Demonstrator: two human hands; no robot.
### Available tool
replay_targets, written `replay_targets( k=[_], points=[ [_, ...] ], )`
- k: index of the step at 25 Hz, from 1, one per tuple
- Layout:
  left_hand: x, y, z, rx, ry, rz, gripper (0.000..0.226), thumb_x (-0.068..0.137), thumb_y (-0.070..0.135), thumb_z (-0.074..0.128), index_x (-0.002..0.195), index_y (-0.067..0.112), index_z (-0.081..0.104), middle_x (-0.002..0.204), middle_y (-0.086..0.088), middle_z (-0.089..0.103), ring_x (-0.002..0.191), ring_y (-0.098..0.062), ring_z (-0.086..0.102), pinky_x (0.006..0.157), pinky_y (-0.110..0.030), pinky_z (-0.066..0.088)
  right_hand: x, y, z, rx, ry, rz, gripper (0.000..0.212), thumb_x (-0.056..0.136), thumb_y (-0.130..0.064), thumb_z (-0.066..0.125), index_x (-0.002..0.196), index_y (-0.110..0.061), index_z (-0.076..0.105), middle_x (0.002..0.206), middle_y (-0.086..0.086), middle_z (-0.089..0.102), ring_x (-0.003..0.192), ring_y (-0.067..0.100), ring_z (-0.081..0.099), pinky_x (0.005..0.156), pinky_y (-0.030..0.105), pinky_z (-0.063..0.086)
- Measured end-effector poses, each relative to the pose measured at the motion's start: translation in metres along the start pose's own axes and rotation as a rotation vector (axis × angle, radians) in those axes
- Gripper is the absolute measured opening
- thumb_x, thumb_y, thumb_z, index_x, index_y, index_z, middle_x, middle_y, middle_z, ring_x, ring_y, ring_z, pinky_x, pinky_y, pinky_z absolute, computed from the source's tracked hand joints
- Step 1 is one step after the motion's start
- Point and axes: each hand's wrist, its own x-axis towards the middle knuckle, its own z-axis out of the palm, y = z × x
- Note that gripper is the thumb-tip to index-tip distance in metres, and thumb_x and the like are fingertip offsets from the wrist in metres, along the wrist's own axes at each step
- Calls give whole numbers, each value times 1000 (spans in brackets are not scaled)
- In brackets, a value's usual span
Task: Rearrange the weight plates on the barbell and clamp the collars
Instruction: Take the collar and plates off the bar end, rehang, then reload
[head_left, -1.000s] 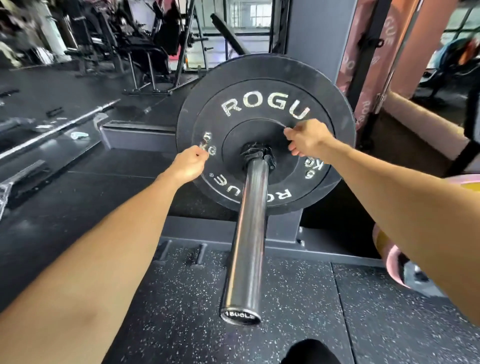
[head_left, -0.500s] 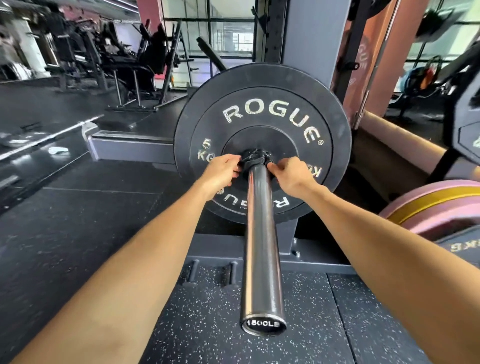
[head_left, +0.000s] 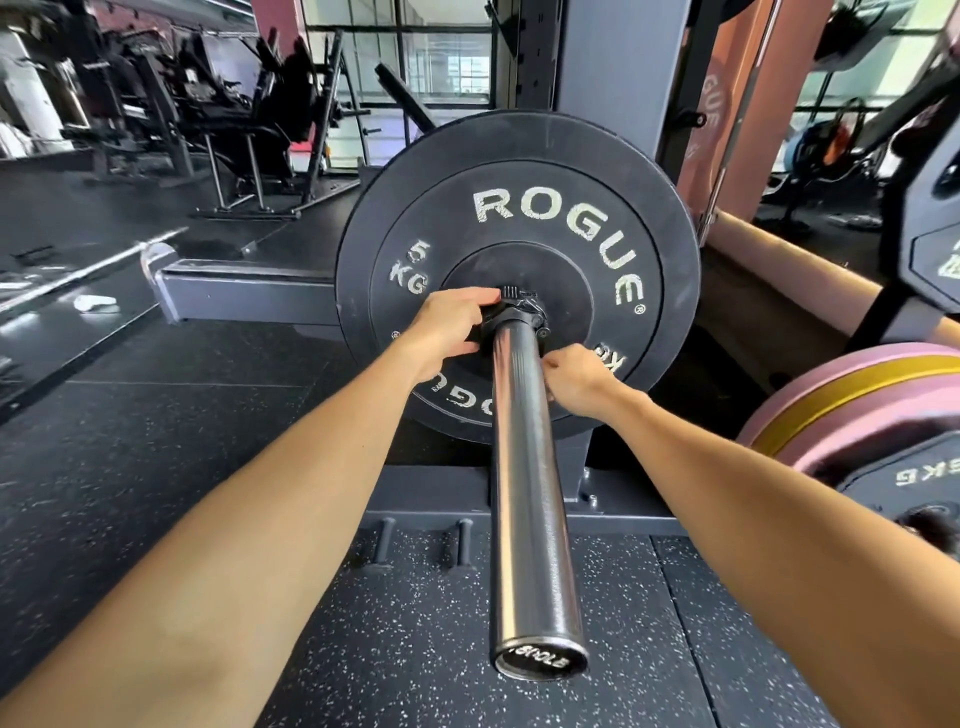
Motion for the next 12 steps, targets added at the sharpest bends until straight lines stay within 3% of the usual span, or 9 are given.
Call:
replay_targets(
  k=[2,5,7,12],
  points=[
    [1,-3,-4,-10,-19,13,45,93,-3,42,112,27,70,116,2,67,101,-12,63,68,-23,54,2,-5,-7,0,52,-2,26,89,-24,49,70,-13,62,79,10,67,78,30,61,68,32,49],
    [7,-3,-5,-45,56,-50,19,98,11,46,108,18,61,104,-10,66,84,-24,66,75,-37,60,7,-15,-26,-16,122,-7,30,89,-34,44,65,-17,51,73,5,57,78,32,56,68,32,42],
    [9,-3,-4,3,52,-122,15,100,19,47,110,12,56,105,-16,64,80,-30,64,78,-43,60,13,-20,-35,-19,186,-18,35,92,-36,37,66,-15,48,72,6,54,76,32,54,66,33,39],
    [10,0,-5,14,26,-140,19,101,20,47,110,6,55,96,-19,64,72,-31,64,67,-36,61,24,-32,-44,-11,232,-55,56,101,-48,31,67,-7,51,78,16,66,76,31,60,67,33,41]
  ],
)
